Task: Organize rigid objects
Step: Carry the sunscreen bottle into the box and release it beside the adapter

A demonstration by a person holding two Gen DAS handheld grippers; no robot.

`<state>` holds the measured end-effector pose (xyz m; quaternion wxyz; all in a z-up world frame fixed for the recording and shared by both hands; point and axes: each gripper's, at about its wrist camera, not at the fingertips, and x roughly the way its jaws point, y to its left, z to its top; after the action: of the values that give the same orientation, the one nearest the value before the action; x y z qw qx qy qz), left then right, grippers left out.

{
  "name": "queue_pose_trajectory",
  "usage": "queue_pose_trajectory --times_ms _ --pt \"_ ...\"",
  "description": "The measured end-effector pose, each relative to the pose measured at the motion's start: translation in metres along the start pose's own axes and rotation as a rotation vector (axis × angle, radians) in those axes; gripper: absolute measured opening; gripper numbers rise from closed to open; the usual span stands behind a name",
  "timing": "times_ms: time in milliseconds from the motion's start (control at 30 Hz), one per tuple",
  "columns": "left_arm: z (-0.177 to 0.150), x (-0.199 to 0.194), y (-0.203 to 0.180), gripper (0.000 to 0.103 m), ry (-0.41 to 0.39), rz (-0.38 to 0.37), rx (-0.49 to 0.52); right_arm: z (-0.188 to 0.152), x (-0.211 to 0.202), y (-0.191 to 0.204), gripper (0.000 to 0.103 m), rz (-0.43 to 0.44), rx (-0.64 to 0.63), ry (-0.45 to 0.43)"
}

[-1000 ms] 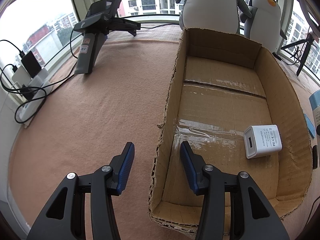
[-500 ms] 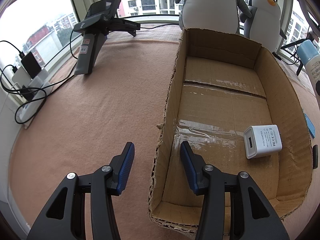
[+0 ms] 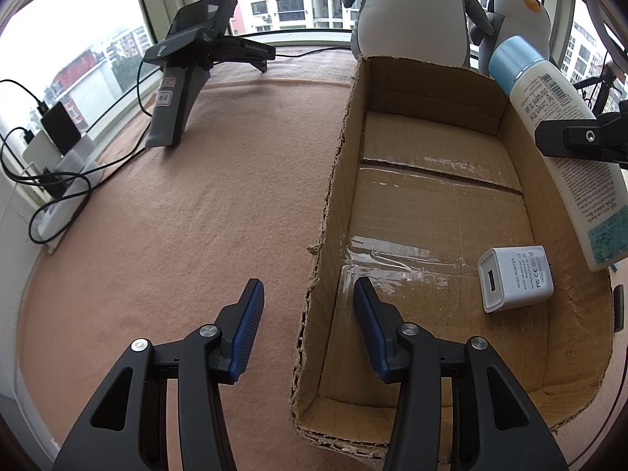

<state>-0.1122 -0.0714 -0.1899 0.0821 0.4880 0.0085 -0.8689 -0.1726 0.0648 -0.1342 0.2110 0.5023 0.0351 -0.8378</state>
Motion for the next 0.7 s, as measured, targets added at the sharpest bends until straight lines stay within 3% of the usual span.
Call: queue_pose_trajectory --times_ms 433,567,700 --pt "0.0 0.0 0.0 0.047 0.0 0.0 0.0 0.011 0.025 0.016 0.027 0.029 -0.029 0.028" --pt "0.0 0.0 0.0 0.047 -0.001 0.0 -0.001 0.014 0.022 0.016 0.054 0.031 -0.03 0.012" --pt "0.0 0.0 0.0 0.047 -0.001 0.001 0.002 0.013 0.019 0.012 0.055 0.022 -0.019 0.012"
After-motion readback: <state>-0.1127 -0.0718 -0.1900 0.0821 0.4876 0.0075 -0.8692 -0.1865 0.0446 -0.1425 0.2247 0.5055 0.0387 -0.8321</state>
